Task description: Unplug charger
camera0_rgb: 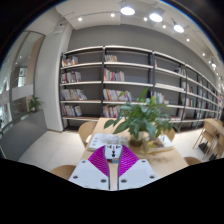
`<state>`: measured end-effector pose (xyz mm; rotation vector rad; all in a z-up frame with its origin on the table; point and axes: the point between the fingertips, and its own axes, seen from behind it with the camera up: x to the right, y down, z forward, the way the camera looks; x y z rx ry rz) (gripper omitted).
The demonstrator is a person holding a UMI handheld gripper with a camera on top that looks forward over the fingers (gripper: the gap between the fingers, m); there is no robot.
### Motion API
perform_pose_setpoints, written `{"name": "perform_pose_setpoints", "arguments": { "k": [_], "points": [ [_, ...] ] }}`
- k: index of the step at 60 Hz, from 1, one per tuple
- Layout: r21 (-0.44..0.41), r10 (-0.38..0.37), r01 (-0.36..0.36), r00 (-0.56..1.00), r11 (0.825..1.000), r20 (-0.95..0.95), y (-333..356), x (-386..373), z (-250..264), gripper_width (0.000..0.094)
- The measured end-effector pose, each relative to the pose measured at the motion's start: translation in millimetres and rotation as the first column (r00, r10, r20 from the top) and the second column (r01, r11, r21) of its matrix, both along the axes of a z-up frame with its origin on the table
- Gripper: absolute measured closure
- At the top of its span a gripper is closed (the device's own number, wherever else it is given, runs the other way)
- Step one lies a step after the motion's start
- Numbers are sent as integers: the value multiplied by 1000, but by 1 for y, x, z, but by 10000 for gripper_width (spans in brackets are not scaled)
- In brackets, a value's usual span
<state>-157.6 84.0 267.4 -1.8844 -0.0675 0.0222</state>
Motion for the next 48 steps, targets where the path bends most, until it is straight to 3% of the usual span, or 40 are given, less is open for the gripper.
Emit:
{"name": "perform_pose_setpoints", "arguments": {
  "k": [3, 7, 15, 21, 33, 37, 40, 45, 48],
  "points": [
    [23, -58, 57, 997, 998, 59, -4, 41, 7, 848],
    [-9, -102, 103, 991, 995, 81, 2, 90, 7, 845],
    [-156, -144, 157, 986, 975, 89, -15, 166, -115, 843],
    [-262, -133, 152, 987, 953, 87, -30, 199, -175, 823],
    [-352, -111, 106, 994, 930, 5, -45, 214, -240, 777],
    [-377, -102, 87, 995, 922, -20, -48, 215, -252, 752],
    [-359, -93, 75, 995, 930, -33, -42, 214, -250, 728],
    [-388, -103, 83, 994, 918, -31, -47, 219, -254, 670],
    [-393, -116, 107, 993, 913, 0, -48, 229, -247, 571]
  ]
}}
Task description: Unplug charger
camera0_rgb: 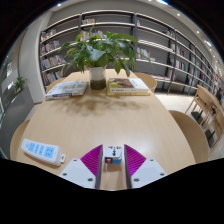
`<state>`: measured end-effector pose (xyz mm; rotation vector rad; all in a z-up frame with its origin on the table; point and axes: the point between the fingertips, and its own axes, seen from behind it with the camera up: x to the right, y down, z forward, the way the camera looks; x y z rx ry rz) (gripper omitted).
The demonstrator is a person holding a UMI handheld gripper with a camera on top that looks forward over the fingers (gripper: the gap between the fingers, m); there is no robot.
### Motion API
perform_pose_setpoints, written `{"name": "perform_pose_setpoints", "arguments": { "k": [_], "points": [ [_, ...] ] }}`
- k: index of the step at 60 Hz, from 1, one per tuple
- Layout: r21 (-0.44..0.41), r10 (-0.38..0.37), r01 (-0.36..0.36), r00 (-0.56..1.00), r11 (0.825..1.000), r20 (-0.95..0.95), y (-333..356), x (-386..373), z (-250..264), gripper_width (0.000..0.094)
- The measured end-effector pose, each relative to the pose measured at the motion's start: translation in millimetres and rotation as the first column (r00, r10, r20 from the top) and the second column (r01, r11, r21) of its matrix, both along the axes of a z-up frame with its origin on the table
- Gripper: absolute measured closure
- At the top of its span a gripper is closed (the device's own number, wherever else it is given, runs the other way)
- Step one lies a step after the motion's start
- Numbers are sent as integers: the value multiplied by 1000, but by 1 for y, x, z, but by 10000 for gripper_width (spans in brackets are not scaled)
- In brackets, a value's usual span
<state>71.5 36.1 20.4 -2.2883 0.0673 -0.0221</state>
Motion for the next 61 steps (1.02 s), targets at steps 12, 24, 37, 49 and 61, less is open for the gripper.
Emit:
{"name": "perform_pose_setpoints", "arguments": {
  "k": [12, 24, 37, 49, 61],
  "points": [
    [152, 30, -33, 999, 988, 23, -11, -3, 101, 170],
    [203, 52, -64, 997, 977, 62, -69, -13, 169, 159],
    [203, 43, -46, 999, 978, 17, -145, -33, 174, 160],
    [173, 40, -45, 999, 984, 30, -209, -43, 165, 161],
    [162, 55, -61, 998, 985, 43, -244, -49, 160, 162]
  ]
}}
